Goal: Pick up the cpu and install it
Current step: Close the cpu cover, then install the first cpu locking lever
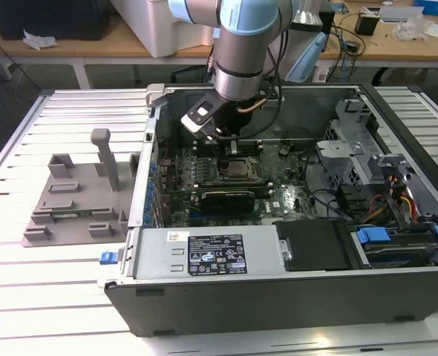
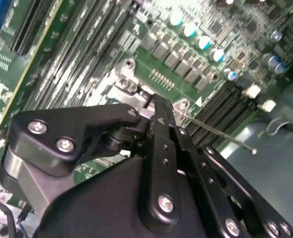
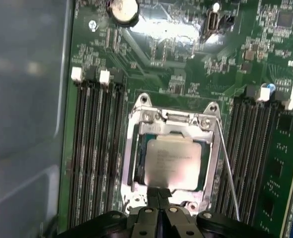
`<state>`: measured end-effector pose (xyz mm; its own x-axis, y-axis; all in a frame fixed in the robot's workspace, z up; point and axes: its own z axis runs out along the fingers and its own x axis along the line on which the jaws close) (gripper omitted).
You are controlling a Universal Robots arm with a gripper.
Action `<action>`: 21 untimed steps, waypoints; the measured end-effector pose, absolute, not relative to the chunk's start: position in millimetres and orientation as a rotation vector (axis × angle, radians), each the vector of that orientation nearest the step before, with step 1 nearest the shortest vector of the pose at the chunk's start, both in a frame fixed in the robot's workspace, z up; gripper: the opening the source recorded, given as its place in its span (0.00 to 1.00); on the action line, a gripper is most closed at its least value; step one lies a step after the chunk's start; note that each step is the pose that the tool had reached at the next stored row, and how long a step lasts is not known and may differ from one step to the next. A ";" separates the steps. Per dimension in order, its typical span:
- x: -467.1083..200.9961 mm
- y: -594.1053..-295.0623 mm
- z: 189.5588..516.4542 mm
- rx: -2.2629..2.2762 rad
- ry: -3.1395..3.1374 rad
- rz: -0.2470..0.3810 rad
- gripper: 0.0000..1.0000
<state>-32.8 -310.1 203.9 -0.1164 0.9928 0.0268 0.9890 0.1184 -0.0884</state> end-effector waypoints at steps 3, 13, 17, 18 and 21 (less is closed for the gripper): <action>-18.0 -310.1 207.5 -2.030 -2.288 0.068 0.11; -3.9 -310.1 271.3 -2.029 -2.287 0.070 0.11; -3.9 -310.1 273.8 -2.029 -2.287 0.070 0.11; -3.9 -310.1 273.9 -2.029 -2.287 0.070 0.11; -3.9 -310.1 274.1 -2.029 -2.287 0.070 0.11</action>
